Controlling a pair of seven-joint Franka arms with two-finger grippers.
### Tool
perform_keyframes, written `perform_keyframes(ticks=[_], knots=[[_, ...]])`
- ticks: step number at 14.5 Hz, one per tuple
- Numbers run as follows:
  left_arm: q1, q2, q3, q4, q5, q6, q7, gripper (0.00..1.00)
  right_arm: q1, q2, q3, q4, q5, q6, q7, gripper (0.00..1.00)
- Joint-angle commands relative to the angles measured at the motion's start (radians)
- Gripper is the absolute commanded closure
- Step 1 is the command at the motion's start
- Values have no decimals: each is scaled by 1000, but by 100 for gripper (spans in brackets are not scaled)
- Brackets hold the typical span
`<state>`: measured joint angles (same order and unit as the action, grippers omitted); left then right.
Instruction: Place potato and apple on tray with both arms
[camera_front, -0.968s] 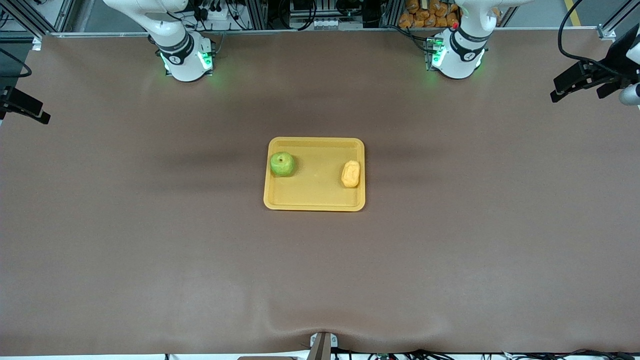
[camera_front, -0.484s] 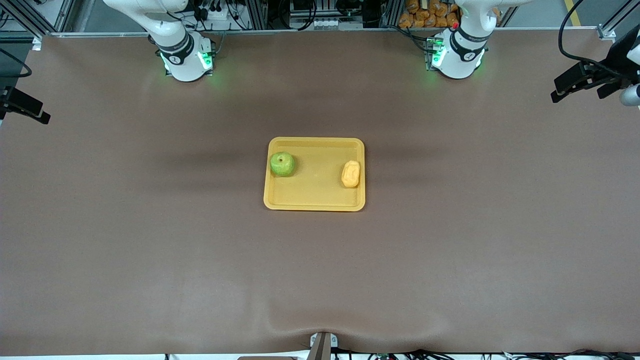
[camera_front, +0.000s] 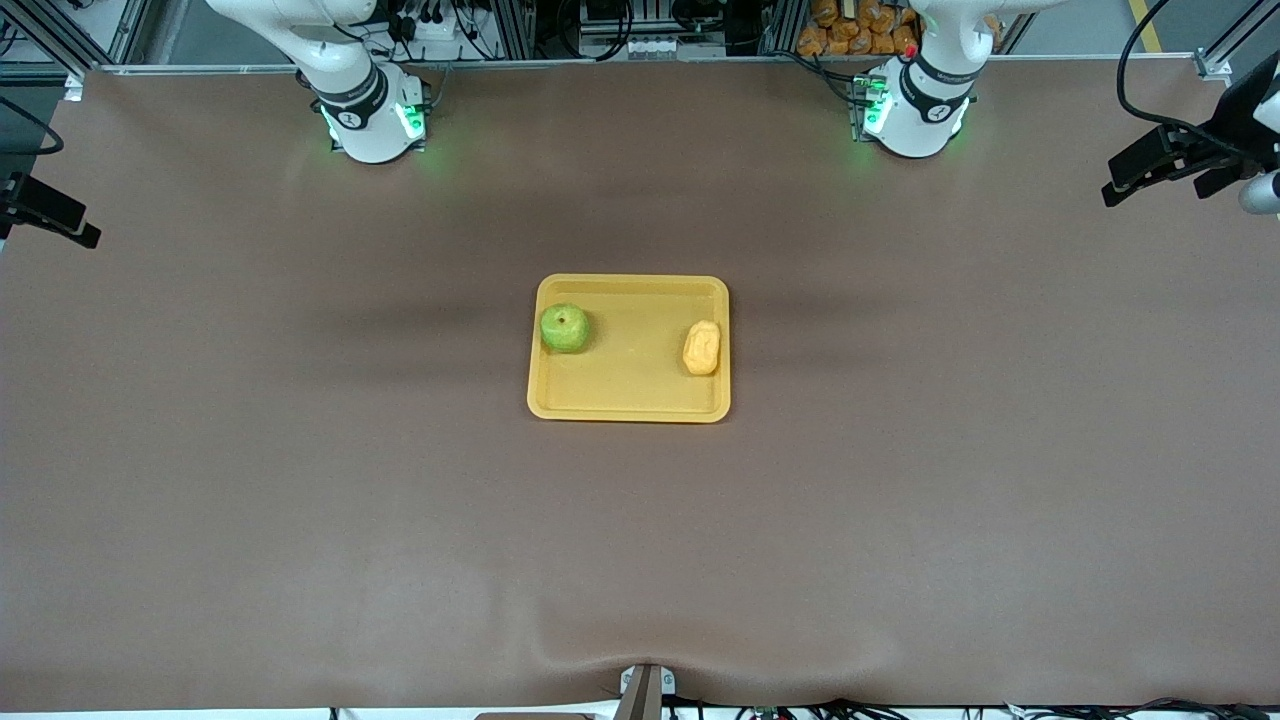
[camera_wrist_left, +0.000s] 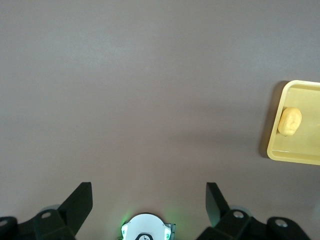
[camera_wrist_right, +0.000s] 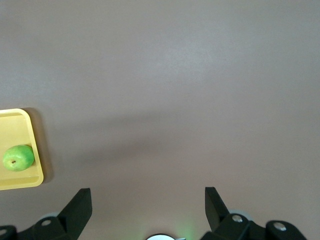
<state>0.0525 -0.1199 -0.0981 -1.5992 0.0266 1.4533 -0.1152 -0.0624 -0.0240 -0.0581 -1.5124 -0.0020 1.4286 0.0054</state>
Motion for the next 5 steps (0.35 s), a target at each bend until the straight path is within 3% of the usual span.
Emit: perform_keyframes(ticks=[1,5], knots=[[4,14,-2,22,3,-17,0,0,-17,-1,14,12,-19,-13,-7,0],[10,14,-2,22,3,-17,2,0,-17,-1,14,12,-19,-13,-7,0]])
